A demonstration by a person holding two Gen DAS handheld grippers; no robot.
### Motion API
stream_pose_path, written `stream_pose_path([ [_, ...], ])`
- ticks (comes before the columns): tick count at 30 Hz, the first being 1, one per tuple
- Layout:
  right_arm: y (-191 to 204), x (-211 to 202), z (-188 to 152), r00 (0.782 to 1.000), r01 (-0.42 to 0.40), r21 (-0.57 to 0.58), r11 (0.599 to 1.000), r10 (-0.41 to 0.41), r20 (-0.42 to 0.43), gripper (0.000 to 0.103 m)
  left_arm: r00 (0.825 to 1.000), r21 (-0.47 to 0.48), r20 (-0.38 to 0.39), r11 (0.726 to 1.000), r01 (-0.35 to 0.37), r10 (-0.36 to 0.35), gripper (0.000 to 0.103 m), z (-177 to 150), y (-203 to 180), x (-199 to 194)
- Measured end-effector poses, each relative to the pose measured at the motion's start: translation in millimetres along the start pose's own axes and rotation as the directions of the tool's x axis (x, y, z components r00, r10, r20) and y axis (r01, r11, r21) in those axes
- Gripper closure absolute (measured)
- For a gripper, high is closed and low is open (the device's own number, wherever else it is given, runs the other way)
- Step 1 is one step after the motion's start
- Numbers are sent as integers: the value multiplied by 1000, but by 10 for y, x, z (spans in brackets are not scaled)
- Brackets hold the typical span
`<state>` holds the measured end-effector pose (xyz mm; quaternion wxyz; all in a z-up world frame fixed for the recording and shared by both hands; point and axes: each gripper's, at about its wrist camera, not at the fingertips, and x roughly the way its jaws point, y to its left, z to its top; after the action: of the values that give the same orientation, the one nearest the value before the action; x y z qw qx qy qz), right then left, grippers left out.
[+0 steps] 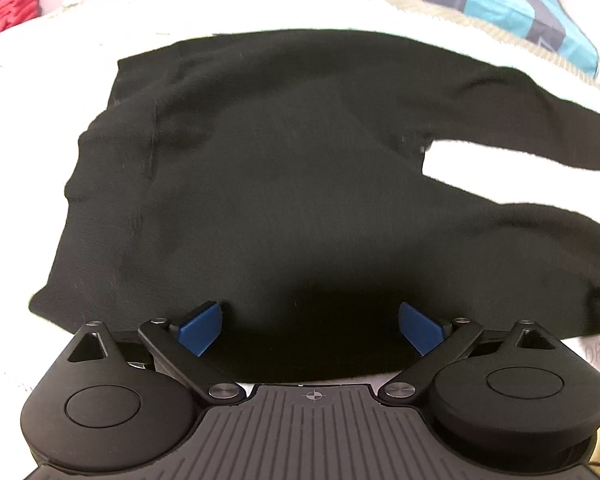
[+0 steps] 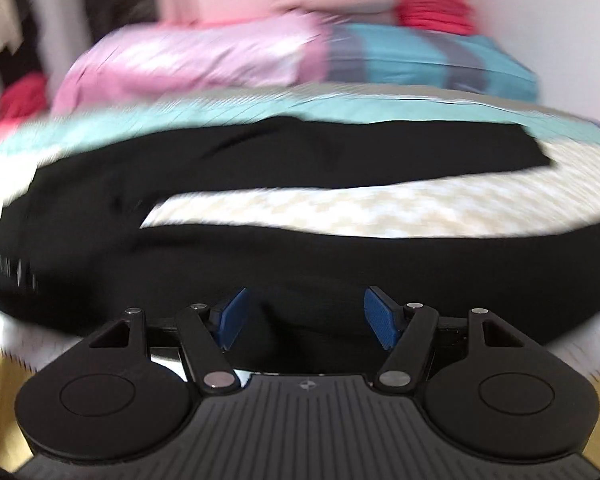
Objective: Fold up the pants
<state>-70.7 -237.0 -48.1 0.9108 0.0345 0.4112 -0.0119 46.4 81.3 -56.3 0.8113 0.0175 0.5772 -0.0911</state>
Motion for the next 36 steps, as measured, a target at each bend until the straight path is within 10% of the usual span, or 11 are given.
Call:
stream_pose_path([
  [5, 72, 305, -20, 994, -11, -65, 998, 5, -106, 95, 998, 4, -30, 998, -61, 61, 0, 81, 24, 170],
  [12, -88, -55, -100, 991, -31, -59, 998, 22, -133, 96, 995, 32, -19, 995, -95, 96, 0, -57, 158, 144],
  [16, 281, -120, 47, 996, -85, -155, 984, 79, -47, 70, 995, 20, -14, 995, -96, 96, 0, -71, 170, 130],
  [22, 863, 303, 149, 973, -230, -304, 924, 210, -98, 69, 993, 26, 8, 993, -114, 114, 0, -162, 210, 99],
  [25, 923, 479, 63, 969, -236, -333, 913, 194, -154, 100, 994, 35, 24, 994, -108, 107, 0, -201, 233, 87],
  [36, 773, 108, -130, 917, -338, -278, 899, 247, -313, 101, 994, 27, 22, 994, -106, 106, 0, -190, 257, 105],
])
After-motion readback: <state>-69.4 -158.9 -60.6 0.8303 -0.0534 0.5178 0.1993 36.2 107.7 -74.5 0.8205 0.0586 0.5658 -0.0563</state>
